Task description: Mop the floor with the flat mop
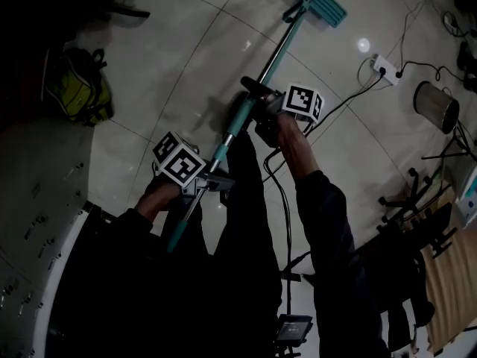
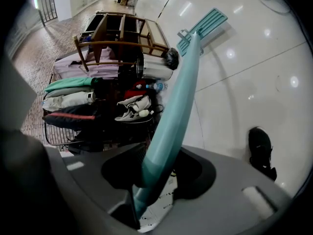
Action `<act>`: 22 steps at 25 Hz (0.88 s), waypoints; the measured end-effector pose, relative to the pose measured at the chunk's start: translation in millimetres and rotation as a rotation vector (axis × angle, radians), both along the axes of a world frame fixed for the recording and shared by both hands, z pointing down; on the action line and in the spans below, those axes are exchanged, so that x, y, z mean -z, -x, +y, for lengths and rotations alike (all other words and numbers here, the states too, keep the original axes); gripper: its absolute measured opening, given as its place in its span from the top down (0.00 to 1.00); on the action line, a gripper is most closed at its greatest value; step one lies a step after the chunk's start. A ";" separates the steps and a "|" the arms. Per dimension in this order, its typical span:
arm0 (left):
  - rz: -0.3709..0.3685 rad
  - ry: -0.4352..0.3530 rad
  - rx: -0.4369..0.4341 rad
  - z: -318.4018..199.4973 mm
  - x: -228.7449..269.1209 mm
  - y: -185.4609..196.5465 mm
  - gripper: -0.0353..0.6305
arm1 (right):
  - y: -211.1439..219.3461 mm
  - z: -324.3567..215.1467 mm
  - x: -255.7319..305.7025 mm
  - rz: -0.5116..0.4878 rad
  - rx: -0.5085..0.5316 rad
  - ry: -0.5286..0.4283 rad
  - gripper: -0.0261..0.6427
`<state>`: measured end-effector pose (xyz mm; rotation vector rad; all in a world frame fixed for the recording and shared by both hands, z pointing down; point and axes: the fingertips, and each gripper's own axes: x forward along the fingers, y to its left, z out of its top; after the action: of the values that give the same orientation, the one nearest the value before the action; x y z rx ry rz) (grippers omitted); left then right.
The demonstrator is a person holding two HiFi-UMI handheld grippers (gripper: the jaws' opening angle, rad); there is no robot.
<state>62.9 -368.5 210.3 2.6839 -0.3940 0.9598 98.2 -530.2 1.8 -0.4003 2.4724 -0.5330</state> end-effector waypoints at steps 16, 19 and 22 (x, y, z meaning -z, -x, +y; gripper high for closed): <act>0.092 0.042 -0.050 69.8 -173.3 174.8 0.89 | 188.9 57.8 -180.7 0.032 0.036 0.004 0.70; 0.069 0.037 -0.054 78.4 -194.6 207.0 0.89 | 217.9 66.1 -199.7 0.027 0.017 -0.007 0.70; 0.043 0.032 -0.055 88.6 -219.0 231.1 0.89 | 238.4 77.2 -222.4 0.026 -0.005 0.003 0.70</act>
<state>-168.2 -279.8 429.3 2.6944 -0.2954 0.9139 -140.3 -452.9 224.2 -0.4169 2.4951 -0.5328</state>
